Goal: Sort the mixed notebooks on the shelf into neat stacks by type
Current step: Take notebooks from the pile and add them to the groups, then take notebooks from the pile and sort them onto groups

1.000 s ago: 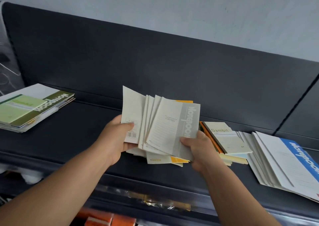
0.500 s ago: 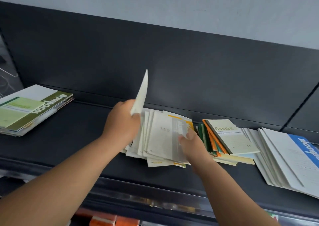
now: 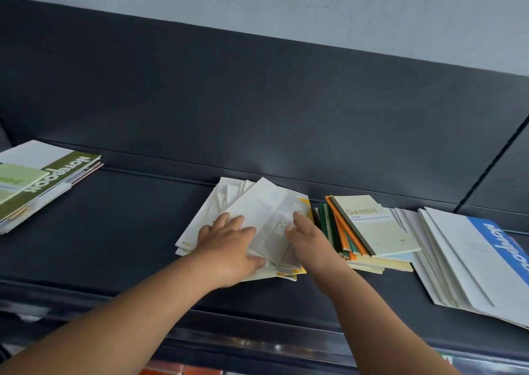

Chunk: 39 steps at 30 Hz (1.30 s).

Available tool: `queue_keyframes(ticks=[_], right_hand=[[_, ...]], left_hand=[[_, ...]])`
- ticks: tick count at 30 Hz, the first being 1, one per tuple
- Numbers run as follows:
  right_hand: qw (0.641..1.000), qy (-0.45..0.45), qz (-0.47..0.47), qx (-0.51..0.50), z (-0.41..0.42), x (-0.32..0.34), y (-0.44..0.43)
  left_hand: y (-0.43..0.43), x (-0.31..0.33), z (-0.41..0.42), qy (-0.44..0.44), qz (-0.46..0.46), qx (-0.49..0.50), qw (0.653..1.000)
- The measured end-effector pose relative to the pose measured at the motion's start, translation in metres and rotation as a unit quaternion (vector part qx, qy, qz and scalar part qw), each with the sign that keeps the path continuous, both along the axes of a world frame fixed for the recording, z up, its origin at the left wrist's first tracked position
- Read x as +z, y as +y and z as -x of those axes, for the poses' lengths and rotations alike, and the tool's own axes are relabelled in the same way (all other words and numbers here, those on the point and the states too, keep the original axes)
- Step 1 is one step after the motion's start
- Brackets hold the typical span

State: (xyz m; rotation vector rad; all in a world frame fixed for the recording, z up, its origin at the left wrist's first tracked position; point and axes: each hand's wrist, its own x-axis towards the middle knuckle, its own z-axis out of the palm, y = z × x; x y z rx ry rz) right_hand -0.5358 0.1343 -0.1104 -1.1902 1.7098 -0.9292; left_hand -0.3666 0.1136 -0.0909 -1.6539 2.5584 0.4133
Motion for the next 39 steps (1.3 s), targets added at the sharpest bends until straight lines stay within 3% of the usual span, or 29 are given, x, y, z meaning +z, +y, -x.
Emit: queue_keyframes(ticks=[7, 12, 18, 31, 39], right_hand=[[0.989, 0.132, 0.034, 0.049, -0.006, -0.001, -0.011], [0.955, 0.272, 0.070, 0.092, -0.016, 0.004, -0.022], [0.911, 0.375, 0.094, 0.146, -0.035, 0.018, -0.032], [0.873, 0.408, 0.157, 0.216, -0.145, 0.024, -0.060], [0.896, 0.355, 0.141, 0.225, -0.279, 0.025, -0.102]], left_hand=[[-0.004, 0.002, -0.011, -0.011, 0.066, 0.028, 0.997], [-0.013, 0.009, -0.022, 0.007, 0.100, 0.067, 0.993], [-0.021, 0.013, -0.052, -0.005, 0.127, 0.119, 0.985], [-0.037, 0.012, -0.176, 0.003, 0.147, 0.208, 0.967], [-0.082, 0.015, -0.315, -0.001, 0.162, 0.216, 0.963]])
